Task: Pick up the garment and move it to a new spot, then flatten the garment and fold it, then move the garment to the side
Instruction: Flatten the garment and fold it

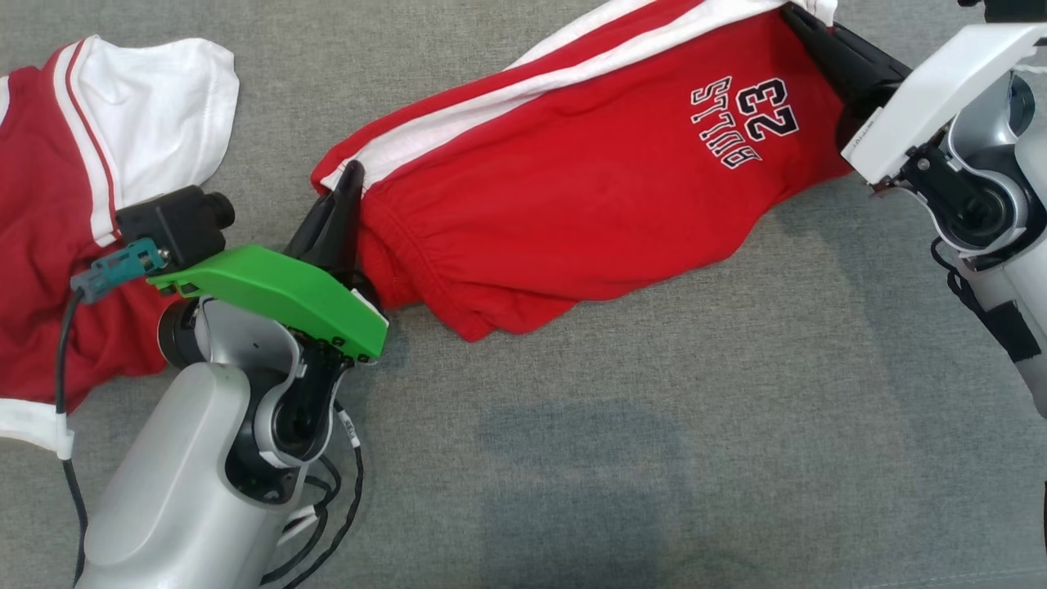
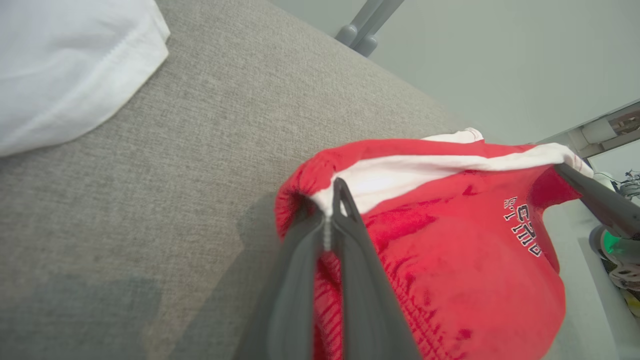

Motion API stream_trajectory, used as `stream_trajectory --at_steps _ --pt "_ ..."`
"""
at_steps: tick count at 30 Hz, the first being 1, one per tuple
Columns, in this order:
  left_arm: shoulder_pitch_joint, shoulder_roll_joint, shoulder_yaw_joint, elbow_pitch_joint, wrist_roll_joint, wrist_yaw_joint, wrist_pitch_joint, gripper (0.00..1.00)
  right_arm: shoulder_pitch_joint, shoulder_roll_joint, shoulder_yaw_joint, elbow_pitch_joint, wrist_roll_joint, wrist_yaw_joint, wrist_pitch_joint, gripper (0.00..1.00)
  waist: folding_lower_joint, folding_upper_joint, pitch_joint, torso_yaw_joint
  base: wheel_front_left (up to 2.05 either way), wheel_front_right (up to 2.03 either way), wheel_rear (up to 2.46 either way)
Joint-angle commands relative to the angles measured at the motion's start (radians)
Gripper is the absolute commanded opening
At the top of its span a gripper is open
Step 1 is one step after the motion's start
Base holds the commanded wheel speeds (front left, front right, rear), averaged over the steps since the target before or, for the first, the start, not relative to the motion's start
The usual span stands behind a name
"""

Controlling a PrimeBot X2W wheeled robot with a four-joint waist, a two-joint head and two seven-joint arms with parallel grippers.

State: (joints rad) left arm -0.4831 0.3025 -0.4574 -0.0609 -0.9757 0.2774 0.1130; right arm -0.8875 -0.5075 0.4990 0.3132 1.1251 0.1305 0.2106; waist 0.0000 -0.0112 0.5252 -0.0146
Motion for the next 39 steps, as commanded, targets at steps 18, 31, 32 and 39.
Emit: stream_trajectory --at_steps 18,31,32,39 --pt "-0.119 -0.047 -0.082 0.136 0.039 -0.022 0.041 0.31 -0.172 0.045 0.081 0.252 -0.185 0.0 -0.056 0.74 0.0 0.0112 0.018 0.056 0.0 0.0 0.0" --pt "-0.068 0.054 -0.165 0.088 0.187 -0.022 -0.006 1.0 -0.119 0.05 0.123 0.31 -0.225 0.0 -0.091 1.0 0.0 0.0112 -0.098 0.029 0.0 0.0 0.0" --pt "-0.054 0.064 -0.163 0.07 0.2 -0.015 -0.022 1.0 -0.112 0.044 0.127 0.305 -0.225 0.0 -0.083 1.0 0.0 0.0112 -0.106 0.028 0.0 0.0 0.0" --pt "0.039 0.114 -0.162 -0.04 0.293 0.046 -0.145 1.0 -0.064 -0.003 0.106 0.306 -0.212 0.0 -0.008 1.0 0.0 0.0112 -0.138 0.069 0.0 0.0 0.0"
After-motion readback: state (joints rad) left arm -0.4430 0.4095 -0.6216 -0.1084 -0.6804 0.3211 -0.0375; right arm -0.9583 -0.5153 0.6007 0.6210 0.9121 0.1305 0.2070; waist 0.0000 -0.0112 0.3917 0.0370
